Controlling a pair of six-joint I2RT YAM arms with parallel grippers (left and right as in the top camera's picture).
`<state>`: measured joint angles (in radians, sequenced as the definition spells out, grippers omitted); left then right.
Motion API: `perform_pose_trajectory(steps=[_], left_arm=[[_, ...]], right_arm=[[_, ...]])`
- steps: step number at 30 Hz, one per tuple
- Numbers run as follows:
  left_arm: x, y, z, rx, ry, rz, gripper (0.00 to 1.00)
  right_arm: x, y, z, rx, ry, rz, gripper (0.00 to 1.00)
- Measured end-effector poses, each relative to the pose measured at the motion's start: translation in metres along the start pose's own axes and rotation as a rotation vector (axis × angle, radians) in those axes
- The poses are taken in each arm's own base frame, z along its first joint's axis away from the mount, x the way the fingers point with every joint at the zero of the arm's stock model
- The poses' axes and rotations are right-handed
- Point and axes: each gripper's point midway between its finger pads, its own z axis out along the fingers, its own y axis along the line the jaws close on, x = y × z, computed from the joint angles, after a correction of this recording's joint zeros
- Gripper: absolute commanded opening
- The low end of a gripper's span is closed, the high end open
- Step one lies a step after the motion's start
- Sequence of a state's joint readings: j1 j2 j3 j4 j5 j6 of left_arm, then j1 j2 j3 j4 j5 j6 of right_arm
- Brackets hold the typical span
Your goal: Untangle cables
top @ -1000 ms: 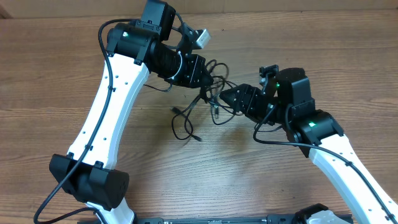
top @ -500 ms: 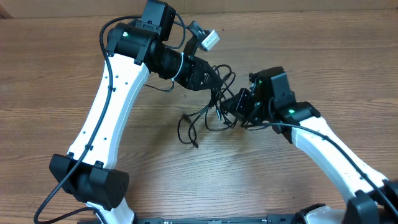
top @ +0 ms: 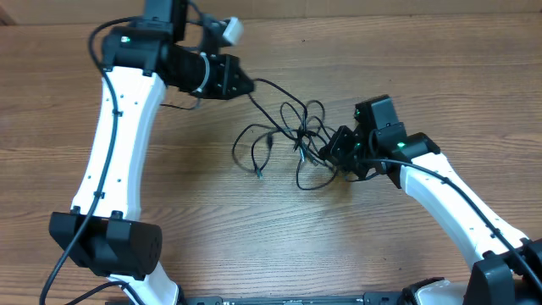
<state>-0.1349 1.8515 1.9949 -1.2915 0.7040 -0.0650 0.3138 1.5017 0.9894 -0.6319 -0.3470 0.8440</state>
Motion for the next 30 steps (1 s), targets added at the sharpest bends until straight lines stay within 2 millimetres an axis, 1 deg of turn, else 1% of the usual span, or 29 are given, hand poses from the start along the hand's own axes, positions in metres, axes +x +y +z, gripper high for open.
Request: perform_pose_trajectory(steps=[3, 5, 7, 10, 11, 15, 17, 19, 22, 24, 27, 30], left_arm=[[-0.005, 0.03, -0.011, -0.107, -0.036, -0.135, 0.04], [-0.007, 0.041, -0.016, -0.147, -0.051, -0.191, 0.04], [-0.008, 0.047, -0.018, -0.172, -0.061, -0.221, 0.04], [-0.009, 0.053, -0.019, -0.202, -0.07, -0.219, 0.04], [-0.009, 0.053, -0.019, -0.207, -0.07, -0.213, 0.04], [-0.008, 0.044, -0.012, -0.2, -0.053, -0.148, 0.04], [-0.005, 0.033, -0.005, -0.175, -0.032, -0.085, 0.04], [-0.002, 0.02, 0.003, -0.152, -0.011, -0.013, 0.04], [0.001, 0.006, 0.012, -0.133, 0.008, 0.059, 0.04], [-0.001, 0.001, 0.015, -0.124, 0.004, 0.085, 0.04], [-0.009, 0.001, 0.014, -0.124, -0.03, 0.072, 0.04], [-0.02, 0.006, 0.012, -0.145, -0.078, -0.014, 0.04]], right_arm=[[-0.011, -0.009, -0.007, 0.016, -0.031, 0.033, 0.04], [-0.018, -0.007, -0.013, -0.008, -0.053, 0.023, 0.04], [-0.022, 0.002, -0.022, -0.055, -0.071, -0.023, 0.04], [-0.022, 0.021, -0.036, -0.143, -0.088, -0.12, 0.04], [-0.021, 0.032, -0.045, -0.19, -0.098, -0.171, 0.04], [-0.011, 0.07, -0.077, -0.372, -0.13, -0.358, 0.04], [-0.004, 0.083, -0.093, -0.434, -0.148, -0.428, 0.04], [0.003, 0.091, -0.109, -0.479, -0.167, -0.483, 0.04], [0.012, 0.098, -0.127, -0.52, -0.194, -0.543, 0.04], [0.017, 0.102, -0.138, -0.544, -0.21, -0.572, 0.04], [0.027, 0.102, -0.152, -0.563, -0.217, -0.592, 0.04], [0.036, 0.098, -0.16, -0.565, -0.206, -0.579, 0.04]])
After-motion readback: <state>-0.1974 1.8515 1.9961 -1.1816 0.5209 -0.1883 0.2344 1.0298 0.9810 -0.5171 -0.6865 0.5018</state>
